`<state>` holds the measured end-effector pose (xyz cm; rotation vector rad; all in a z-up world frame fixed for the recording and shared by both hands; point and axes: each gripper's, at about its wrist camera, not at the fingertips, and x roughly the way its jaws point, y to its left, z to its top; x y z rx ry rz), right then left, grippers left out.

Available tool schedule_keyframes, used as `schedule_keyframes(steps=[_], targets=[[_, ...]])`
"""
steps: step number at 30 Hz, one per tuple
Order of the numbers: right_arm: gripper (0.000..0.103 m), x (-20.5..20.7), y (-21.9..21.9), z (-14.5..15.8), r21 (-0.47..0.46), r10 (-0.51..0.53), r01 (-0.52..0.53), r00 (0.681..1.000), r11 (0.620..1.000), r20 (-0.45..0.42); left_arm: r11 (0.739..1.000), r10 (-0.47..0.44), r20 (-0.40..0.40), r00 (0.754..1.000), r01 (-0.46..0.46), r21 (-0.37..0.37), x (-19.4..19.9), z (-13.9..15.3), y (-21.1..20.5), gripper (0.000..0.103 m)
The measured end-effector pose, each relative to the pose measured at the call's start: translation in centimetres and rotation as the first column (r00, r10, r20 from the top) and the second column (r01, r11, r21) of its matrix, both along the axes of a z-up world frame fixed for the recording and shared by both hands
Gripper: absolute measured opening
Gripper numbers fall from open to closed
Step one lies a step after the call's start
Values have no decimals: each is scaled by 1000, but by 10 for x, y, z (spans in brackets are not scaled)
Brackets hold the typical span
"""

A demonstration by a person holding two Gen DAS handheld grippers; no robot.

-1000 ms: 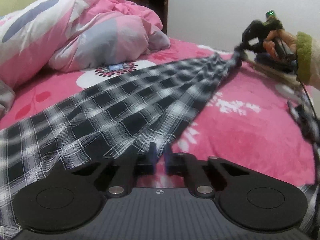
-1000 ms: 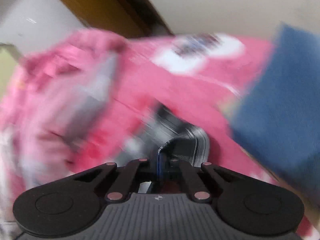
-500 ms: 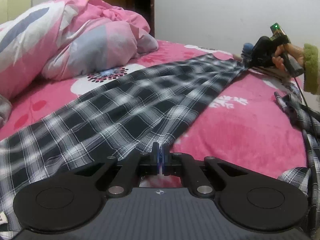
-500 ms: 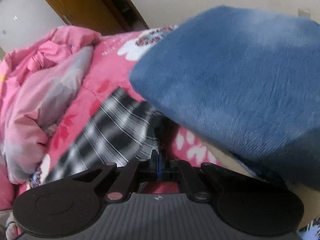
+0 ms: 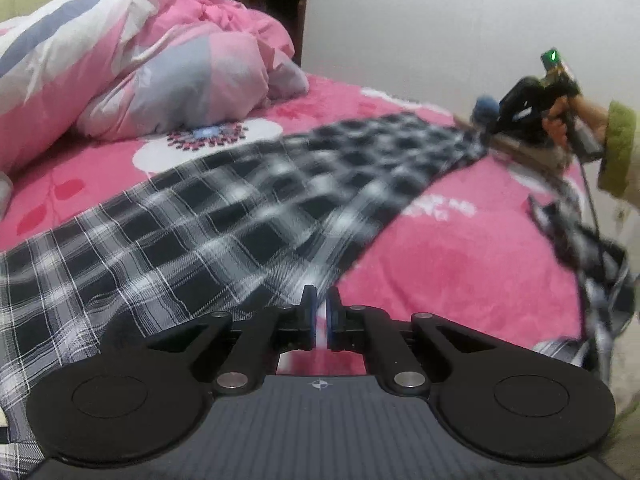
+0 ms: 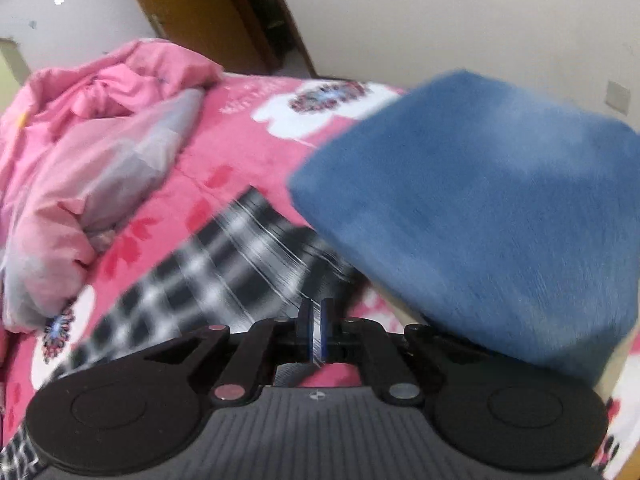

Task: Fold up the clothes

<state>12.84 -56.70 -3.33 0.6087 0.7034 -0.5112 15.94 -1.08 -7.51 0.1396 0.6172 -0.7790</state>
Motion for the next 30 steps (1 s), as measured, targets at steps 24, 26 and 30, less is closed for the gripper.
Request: schedule_keyframes(steps=[24, 26, 30], targets=[[0, 66, -4, -8, 123, 95, -81, 989, 989, -111, 999, -9, 55, 998, 6, 51, 20, -13, -14, 24], [0, 56, -5, 5, 129, 81, -76, 996, 989, -41, 998, -17, 63, 998, 13, 59, 20, -13, -16, 24], [0, 41, -8, 23, 147, 59, -68, 996, 987, 64, 998, -12, 68, 998, 8, 57, 23, -10, -19, 24]])
